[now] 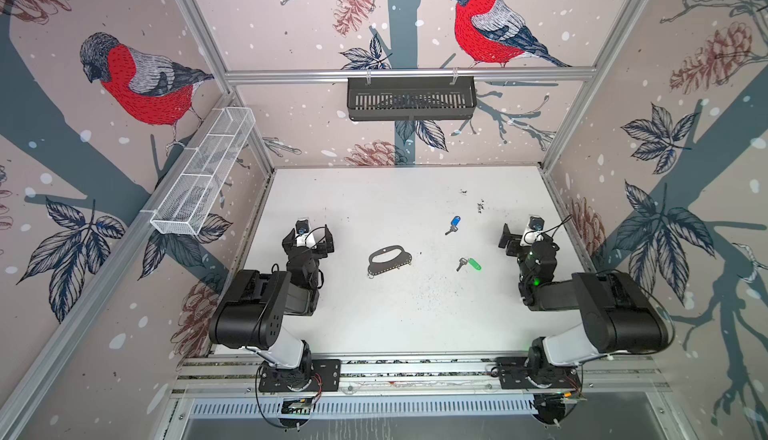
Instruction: Put the keys on the keyring
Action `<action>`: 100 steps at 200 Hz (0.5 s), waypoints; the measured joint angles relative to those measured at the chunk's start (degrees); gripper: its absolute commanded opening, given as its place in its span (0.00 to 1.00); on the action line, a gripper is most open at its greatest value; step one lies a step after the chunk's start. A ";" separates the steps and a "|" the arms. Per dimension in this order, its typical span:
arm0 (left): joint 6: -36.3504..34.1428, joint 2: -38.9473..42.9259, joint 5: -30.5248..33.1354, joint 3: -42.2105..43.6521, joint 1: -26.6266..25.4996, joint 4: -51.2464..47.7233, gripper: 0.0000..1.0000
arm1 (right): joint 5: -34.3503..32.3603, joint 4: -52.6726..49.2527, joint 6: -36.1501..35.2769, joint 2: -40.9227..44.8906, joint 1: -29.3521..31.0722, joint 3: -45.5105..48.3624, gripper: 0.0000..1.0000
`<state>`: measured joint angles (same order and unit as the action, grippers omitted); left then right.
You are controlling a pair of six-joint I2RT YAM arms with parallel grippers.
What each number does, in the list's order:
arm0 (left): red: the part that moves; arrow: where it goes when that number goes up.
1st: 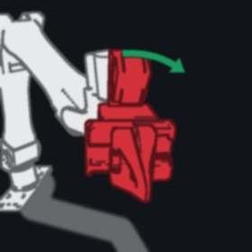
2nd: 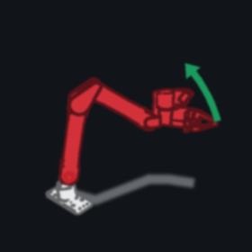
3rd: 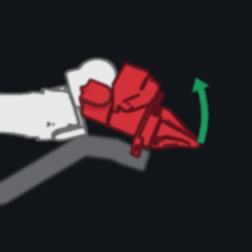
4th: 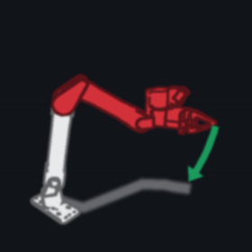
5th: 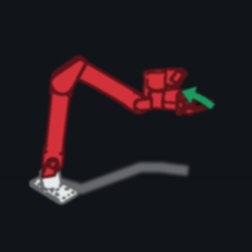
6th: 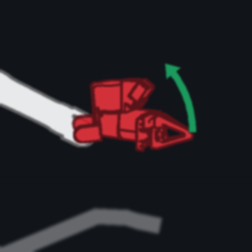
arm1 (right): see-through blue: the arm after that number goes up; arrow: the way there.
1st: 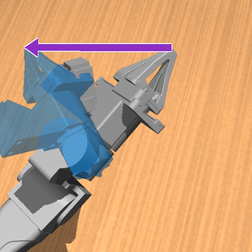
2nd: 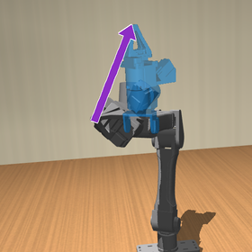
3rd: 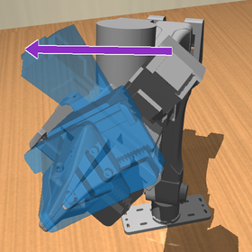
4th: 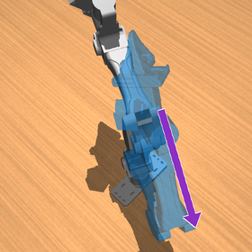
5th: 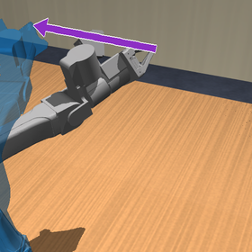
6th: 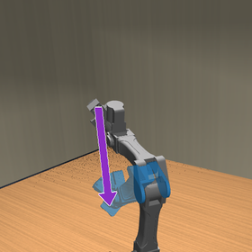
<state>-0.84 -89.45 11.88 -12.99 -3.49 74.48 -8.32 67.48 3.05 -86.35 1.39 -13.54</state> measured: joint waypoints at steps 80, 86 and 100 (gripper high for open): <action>0.00 0.00 0.00 0.00 0.00 -0.02 0.99 | 0.66 0.00 0.00 0.02 -0.11 0.02 1.00; 0.00 0.00 0.00 0.00 0.00 -0.02 0.99 | 0.66 0.00 0.02 0.02 -0.11 0.02 1.00; 0.00 0.00 0.00 0.00 0.00 -0.04 0.99 | 0.66 0.00 0.02 0.02 -0.20 0.02 1.00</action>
<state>-0.84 -89.45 11.88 -12.99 -3.49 74.43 -7.66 67.48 3.07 -86.32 1.19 -13.52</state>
